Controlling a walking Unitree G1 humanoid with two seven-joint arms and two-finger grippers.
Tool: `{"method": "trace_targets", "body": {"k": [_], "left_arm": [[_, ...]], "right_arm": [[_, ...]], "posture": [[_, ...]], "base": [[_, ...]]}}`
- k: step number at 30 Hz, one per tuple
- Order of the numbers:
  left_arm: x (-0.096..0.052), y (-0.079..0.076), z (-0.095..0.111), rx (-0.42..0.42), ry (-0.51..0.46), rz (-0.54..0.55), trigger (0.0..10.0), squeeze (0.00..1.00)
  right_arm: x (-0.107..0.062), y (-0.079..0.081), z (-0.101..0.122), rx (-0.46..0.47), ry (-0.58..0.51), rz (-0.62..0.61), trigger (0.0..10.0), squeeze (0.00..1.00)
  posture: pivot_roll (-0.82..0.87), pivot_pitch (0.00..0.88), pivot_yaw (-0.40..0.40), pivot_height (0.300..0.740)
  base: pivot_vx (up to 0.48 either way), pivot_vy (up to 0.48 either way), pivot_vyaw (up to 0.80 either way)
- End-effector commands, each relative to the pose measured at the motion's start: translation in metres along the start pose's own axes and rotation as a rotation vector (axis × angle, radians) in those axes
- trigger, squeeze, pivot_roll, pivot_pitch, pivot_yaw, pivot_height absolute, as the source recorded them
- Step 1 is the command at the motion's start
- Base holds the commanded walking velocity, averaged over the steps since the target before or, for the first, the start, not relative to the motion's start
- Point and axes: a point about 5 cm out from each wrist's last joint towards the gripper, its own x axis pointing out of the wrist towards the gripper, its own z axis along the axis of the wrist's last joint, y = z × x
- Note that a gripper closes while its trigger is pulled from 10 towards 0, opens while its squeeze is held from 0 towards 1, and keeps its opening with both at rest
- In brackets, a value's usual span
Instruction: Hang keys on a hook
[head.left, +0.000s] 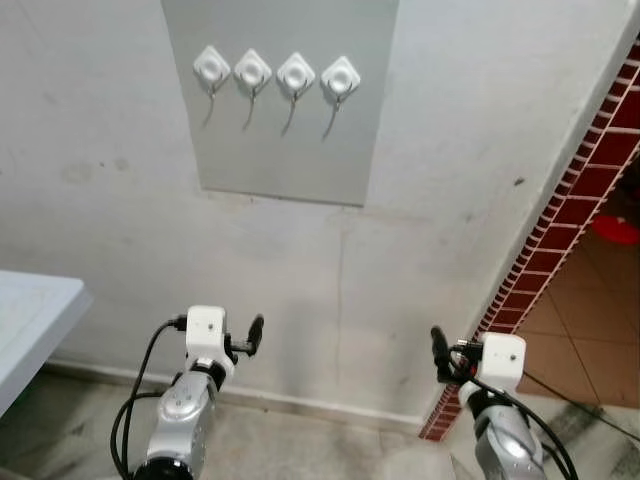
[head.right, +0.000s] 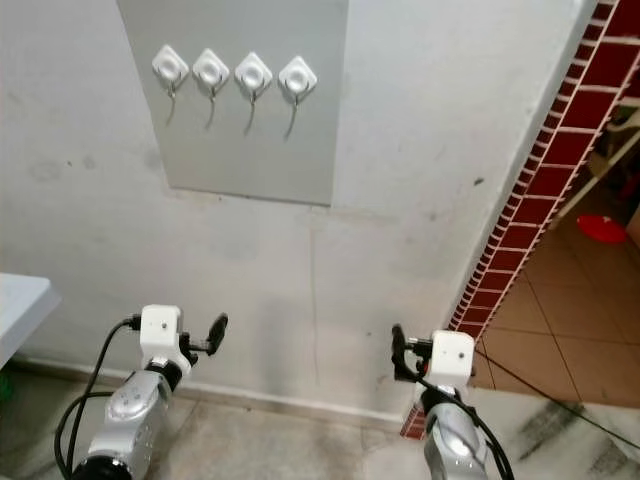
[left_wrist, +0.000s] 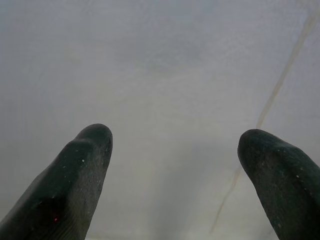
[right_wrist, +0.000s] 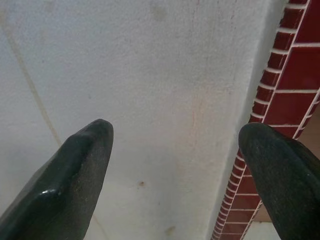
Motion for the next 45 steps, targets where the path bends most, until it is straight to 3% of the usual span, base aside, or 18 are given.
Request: {"method": "trace_targets", "body": {"k": [1,15,17,28,45], "left_arm": [[0.001,0.003,0.001,-0.011,0.001,0.010,10.0,0.00],[-0.003,0.000,0.004,-0.021,-0.021,-0.004,10.0,0.00],[-0.008,-0.002,0.004,-0.033,-0.032,-0.009,10.0,0.00],[-0.035,-0.014,-0.001,-0.045,-0.047,-0.024,10.0,0.00],[-0.024,-0.007,0.011,-0.010,-0.036,-0.010,10.0,0.00]], "right_arm": [[0.002,0.002,0.000,-0.012,0.010,0.008,10.0,0.00],[0.001,0.008,0.009,-0.039,-0.008,0.012,10.0,0.00],[-0.004,0.013,0.021,-0.038,-0.055,0.028,10.0,0.00],[-0.024,0.026,0.022,-0.032,-0.056,0.057,10.0,0.00],[-0.012,0.007,0.035,-0.097,-0.073,0.024,10.0,0.00]], "posture": [[-0.02,0.006,0.017,0.740],[-0.02,0.006,0.012,0.740],[-0.02,0.011,0.013,0.740],[-0.02,0.034,0.016,0.740],[-0.01,0.026,0.000,0.740]], "base": [[0.000,0.000,0.00],[0.000,0.000,0.00],[0.000,0.000,0.00],[0.000,0.000,0.00],[0.000,0.000,0.71]]}}
